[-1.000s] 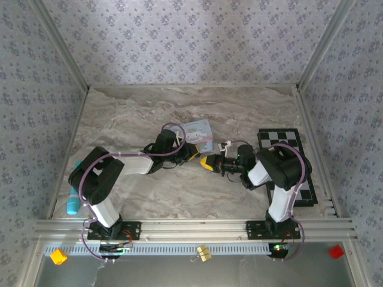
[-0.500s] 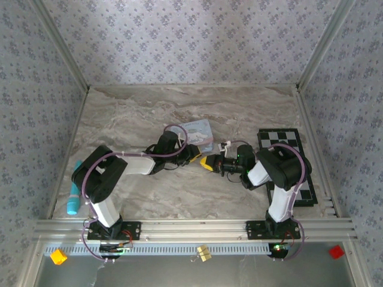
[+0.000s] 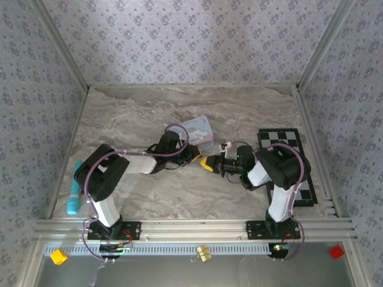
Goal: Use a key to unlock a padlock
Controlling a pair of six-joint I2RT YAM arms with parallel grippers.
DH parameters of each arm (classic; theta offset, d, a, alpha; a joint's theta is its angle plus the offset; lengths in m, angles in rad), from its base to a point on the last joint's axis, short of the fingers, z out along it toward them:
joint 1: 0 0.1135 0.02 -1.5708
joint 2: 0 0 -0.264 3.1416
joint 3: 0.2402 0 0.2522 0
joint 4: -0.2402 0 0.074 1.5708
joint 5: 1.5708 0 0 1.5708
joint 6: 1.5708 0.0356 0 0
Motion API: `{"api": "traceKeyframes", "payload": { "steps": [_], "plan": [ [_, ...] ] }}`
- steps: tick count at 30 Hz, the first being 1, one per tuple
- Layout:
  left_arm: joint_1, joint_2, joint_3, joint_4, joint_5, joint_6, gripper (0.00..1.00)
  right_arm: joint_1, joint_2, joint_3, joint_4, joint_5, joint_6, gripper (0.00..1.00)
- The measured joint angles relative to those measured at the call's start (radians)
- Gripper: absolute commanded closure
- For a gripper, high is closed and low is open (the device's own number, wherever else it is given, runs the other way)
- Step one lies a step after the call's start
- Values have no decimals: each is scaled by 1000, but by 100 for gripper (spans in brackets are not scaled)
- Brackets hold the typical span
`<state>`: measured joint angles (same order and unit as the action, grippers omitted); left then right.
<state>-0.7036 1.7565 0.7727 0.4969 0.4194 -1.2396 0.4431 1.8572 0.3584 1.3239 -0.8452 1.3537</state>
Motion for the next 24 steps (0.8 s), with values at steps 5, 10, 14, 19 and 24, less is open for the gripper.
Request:
{"api": "traceKeyframes", "payload": {
  "steps": [5,10,14,19,24],
  "plan": [
    [-2,0,0,4,-1,-1,92,-10,7,-1,11,-9,1,100],
    [-2,0,-11,45,0,-11,94,-18,7,0,19,-17,1,100],
    [-3,0,-37,97,-1,-19,95,-23,7,0,20,-29,1,100],
    [-4,-2,-58,144,0,-23,96,-31,4,0,20,-43,3,100],
    [-4,-13,-74,160,-2,-30,96,-32,3,0,27,-46,4,100]
  ]
}}
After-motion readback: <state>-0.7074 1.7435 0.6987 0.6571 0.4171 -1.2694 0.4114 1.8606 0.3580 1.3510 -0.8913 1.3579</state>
